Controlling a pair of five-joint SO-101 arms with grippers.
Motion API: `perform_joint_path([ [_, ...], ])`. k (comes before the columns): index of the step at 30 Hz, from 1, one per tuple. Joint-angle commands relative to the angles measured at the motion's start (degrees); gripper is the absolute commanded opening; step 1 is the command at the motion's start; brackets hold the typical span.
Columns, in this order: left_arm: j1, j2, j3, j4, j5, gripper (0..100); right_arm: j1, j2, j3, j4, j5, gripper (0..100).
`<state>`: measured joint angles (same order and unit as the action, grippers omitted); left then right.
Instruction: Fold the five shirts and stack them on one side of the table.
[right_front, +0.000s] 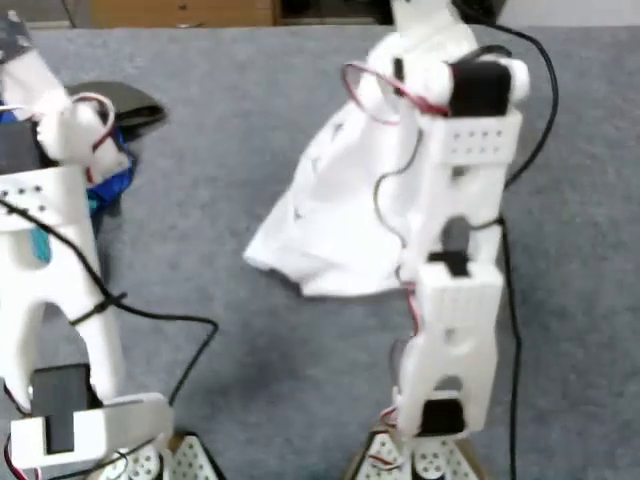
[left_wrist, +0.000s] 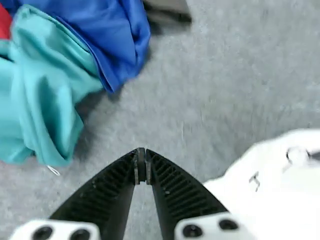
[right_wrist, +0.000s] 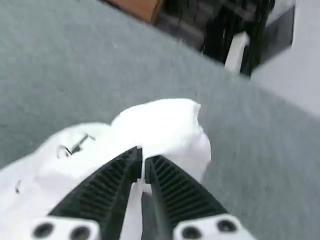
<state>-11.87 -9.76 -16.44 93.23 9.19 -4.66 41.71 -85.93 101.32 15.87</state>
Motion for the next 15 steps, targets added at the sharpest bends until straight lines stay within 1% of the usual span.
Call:
perform_joint_path([
  [1,5.10,-1.80,2.73,-1.23,-0.35,2,5.76,5.23,0.13,0.88,0.53,0.2],
  [3,8.44,-1.80,5.19,-2.46,-0.53,2,9.01,8.31,0.13,0.97,0.53,0.2],
  [5,11.60,-1.80,8.53,-5.71,-2.29,2,12.53,10.86,0.13,0.97,0.79,0.2],
  [9,16.00,-1.45,17.41,-12.40,-4.66,2,20.09,14.81,0.13,0.97,4.92,0.2],
  [12,18.11,-0.13,24.88,-14.51,-5.98,8,25.71,17.98,0.13,0.97,5.80,0.2],
  [15,18.73,2.33,31.74,-17.93,-5.89,12,30.37,21.05,0.22,0.97,10.37,0.2],
])
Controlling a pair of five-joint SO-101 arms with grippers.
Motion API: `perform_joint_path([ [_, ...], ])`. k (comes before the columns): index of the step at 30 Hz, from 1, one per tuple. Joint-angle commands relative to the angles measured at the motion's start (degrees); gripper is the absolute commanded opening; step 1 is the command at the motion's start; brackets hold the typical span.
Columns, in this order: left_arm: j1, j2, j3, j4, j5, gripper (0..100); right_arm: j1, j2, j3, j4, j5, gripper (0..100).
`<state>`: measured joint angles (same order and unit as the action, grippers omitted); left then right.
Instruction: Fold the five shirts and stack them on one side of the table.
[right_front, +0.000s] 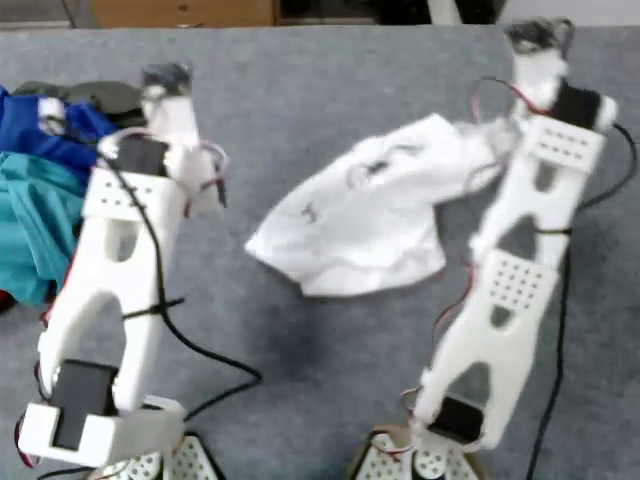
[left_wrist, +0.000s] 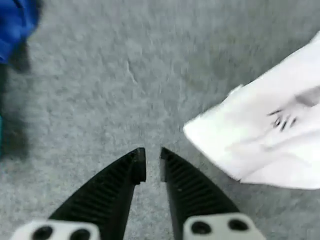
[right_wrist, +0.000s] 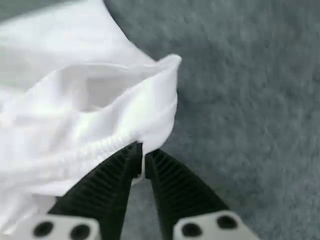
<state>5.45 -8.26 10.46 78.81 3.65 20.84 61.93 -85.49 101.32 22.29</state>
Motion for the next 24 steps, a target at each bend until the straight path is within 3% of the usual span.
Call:
perform_joint_path([
  [1,1.58,1.80,6.51,-4.75,-0.35,12,6.20,1.71,-0.22,0.97,6.51,0.2],
  [7,1.67,6.90,7.56,-8.88,2.20,12,14.02,5.67,-0.22,0.97,22.15,0.2],
  [15,6.42,13.14,-7.21,-9.05,8.18,12,20.79,12.00,-0.66,0.97,38.59,0.3],
  [20,12.31,20.97,-18.73,-9.14,8.44,12,21.41,12.62,-0.75,0.88,39.91,3.2],
  [24,13.89,31.52,-31.65,-8.97,8.62,12,21.41,12.79,-4.97,0.97,36.40,21.0],
])
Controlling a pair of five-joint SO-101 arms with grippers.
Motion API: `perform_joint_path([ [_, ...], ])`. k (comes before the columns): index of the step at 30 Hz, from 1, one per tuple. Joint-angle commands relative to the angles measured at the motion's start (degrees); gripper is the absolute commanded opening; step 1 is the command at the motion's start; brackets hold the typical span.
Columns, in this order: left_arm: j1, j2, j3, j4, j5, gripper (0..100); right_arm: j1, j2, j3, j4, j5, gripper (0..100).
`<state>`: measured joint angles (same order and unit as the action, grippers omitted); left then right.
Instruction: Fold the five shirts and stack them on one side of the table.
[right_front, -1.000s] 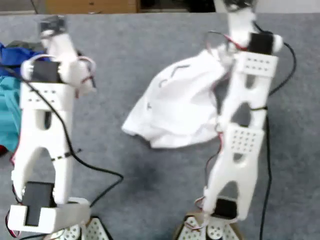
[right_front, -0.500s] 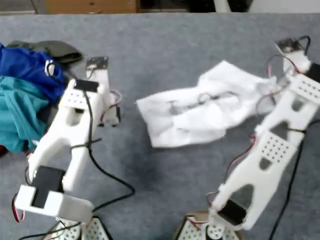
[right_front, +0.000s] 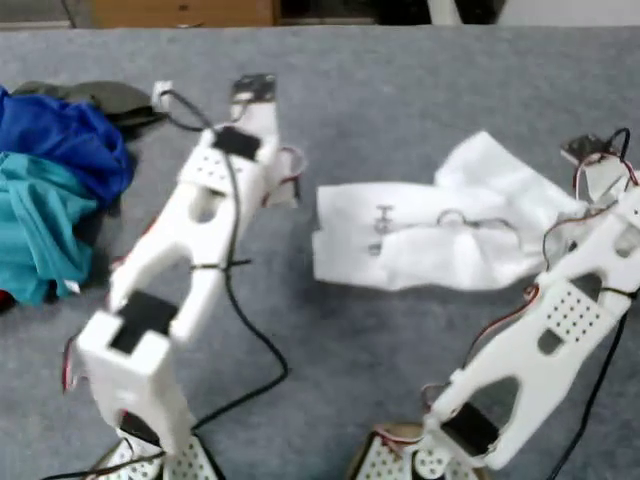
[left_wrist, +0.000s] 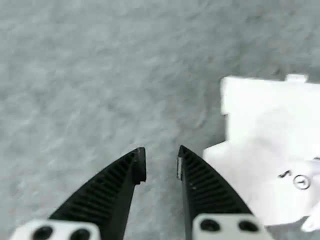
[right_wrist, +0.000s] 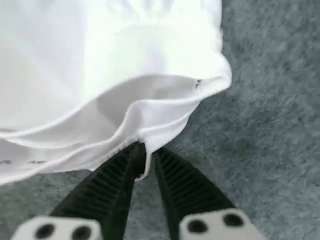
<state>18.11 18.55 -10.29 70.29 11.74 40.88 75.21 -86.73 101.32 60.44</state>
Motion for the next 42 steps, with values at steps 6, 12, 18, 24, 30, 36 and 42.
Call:
perform_joint_path([
  [6,1.32,20.09,-32.70,2.20,0.70,12,4.70,-1.27,-9.01,0.88,-1.85,32.6],
  [12,3.96,32.57,-52.57,8.88,8.00,12,7.60,-5.32,-8.75,0.88,-3.60,29.9],
  [18,7.30,41.36,-63.91,23.30,13.19,12,6.73,-8.92,-8.75,0.79,-5.89,26.8],
  [24,7.38,46.64,-67.43,29.27,17.32,12,4.79,-9.36,-8.75,0.79,-8.00,26.4],
  [30,8.53,47.78,-69.45,27.87,17.32,1,3.91,-9.63,-8.75,0.79,-11.69,26.4],
  [36,7.38,47.78,-72.62,27.96,17.32,2,1.80,-10.59,-8.75,0.88,-14.51,26.4],
  [42,-3.08,47.87,-72.44,26.64,17.14,2,-3.30,-12.62,-8.75,0.79,-17.05,26.6],
])
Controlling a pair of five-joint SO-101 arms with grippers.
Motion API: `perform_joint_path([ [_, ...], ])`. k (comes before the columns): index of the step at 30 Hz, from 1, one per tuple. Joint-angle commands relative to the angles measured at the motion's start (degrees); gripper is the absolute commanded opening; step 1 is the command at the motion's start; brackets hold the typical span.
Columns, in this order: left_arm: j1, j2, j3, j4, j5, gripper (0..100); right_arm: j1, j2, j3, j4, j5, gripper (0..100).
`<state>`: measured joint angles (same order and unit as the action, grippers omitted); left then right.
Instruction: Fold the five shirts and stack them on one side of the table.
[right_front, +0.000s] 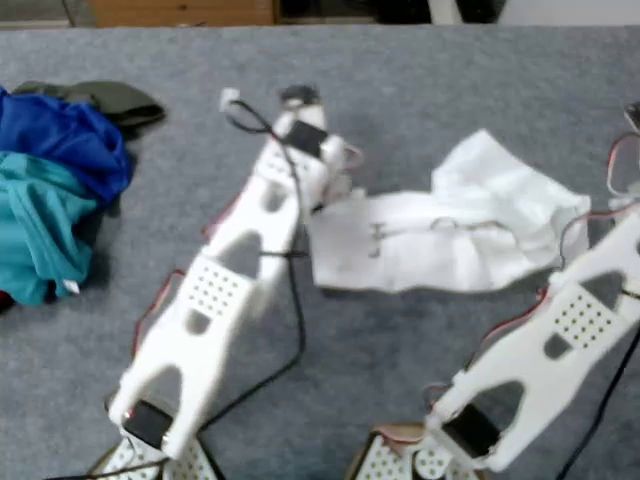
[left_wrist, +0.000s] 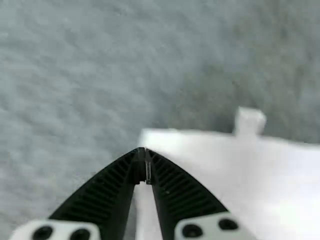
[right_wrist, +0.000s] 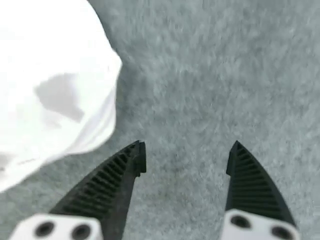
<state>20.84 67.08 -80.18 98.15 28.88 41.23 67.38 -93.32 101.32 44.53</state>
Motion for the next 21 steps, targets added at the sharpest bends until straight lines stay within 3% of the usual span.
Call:
perform_joint_path([
  [1,-8.00,-0.66,-2.90,-1.23,0.00,2,-4.97,-4.97,-2.15,0.79,-1.14,26.6],
  [7,-13.71,-1.27,-2.99,-1.93,-3.16,2,-10.51,-4.97,-2.15,0.70,-5.89,26.6],
  [12,-6.77,-1.54,-4.13,-0.70,-1.58,4,-14.90,-5.05,-2.24,-2.55,-16.18,26.6],
  [17,-2.55,-1.36,-3.96,2.73,3.52,19,-17.63,-3.56,-2.07,-9.49,-32.62,26.6],
  [21,1.23,-4.18,-2.20,2.73,4.84,20,-20.09,-1.71,-1.63,-16.26,-41.05,26.7],
])
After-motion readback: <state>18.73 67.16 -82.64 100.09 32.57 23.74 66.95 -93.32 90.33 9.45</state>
